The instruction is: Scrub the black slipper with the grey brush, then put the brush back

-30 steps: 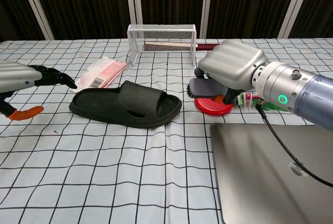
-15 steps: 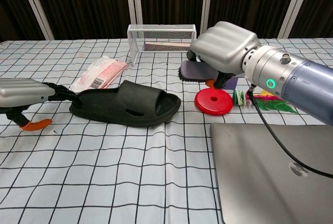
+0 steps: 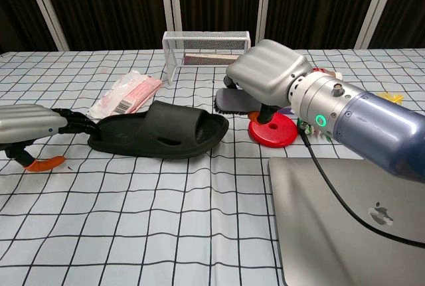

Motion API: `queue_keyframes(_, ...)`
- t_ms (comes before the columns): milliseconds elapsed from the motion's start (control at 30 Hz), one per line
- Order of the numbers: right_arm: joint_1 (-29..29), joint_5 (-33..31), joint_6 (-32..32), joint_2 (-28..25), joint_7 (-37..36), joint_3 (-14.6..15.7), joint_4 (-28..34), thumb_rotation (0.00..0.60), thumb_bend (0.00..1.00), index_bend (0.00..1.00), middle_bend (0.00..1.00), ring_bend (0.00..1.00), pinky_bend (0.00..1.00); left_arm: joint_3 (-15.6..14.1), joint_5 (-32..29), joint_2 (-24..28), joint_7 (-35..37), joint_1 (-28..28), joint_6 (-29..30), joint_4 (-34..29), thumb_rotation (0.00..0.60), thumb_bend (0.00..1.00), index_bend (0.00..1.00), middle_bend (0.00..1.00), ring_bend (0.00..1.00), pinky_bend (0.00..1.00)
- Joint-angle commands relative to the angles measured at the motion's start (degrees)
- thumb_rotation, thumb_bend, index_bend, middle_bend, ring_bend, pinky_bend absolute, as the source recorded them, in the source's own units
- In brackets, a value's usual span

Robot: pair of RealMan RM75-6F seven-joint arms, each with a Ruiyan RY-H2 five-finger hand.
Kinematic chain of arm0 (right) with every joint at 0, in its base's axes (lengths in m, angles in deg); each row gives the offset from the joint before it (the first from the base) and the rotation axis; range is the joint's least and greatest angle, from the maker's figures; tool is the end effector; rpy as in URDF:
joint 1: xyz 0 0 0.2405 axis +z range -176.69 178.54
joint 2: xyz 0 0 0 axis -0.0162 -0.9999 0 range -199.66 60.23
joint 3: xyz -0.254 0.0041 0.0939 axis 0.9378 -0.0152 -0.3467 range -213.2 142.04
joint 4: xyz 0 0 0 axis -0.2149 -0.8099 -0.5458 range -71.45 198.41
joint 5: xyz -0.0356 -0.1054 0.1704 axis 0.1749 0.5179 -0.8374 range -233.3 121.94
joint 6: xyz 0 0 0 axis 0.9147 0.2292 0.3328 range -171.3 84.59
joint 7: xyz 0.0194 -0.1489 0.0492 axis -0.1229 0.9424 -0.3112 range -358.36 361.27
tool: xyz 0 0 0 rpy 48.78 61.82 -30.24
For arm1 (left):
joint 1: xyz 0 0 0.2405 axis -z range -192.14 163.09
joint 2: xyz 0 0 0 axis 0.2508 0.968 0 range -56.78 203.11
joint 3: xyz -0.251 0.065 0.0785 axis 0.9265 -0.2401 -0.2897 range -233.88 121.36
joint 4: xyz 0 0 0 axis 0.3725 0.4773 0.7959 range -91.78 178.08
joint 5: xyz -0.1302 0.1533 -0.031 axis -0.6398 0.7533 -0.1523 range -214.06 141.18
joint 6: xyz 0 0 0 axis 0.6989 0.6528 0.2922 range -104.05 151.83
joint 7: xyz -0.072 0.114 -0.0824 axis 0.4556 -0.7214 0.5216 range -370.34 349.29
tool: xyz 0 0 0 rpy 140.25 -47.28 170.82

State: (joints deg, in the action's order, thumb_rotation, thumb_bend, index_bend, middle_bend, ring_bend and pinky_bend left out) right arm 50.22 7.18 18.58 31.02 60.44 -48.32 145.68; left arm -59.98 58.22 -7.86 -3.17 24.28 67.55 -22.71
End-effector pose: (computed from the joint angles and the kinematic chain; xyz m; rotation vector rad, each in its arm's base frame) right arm -0.0735 -0.3611 -0.0574 1.9383 -0.2779 0.7478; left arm -0.2828 0.3422 0.0054 -2.2319 -0.8185 -0.5197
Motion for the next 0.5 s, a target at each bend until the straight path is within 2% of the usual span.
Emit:
queue_keyframes(33,-0.32,-0.60,-0.64,-0.07,-1.52,0.80,-0.16,0.600,0.81,0.91,0.83,0.67,0.73,-1.21,1.57,-0.41,1.53,0.38,1.83,2.14,0.593,0.70,0.14,0.08,0.00,0.00)
queue_keyframes(200,-1.74,3.67,2.11,0.35,-4.52,3.31,0.77,0.600,0.83,0.91,0.83,0.67,0.73,-2.31,2.75,-1.41,3.39,0.52,3.80,5.30,0.557,0.70,0.12,0.06,0.00,0.00)
queue_keyframes(500,-2.85,8.28,4.53,1.25,-5.26,6.04,4.43,0.600,0.84,0.91,0.83,0.67,0.73,-3.52,3.37,-2.88,5.56,1.24,4.52,7.82,0.558,0.70,0.12,0.06,0.00,0.00)
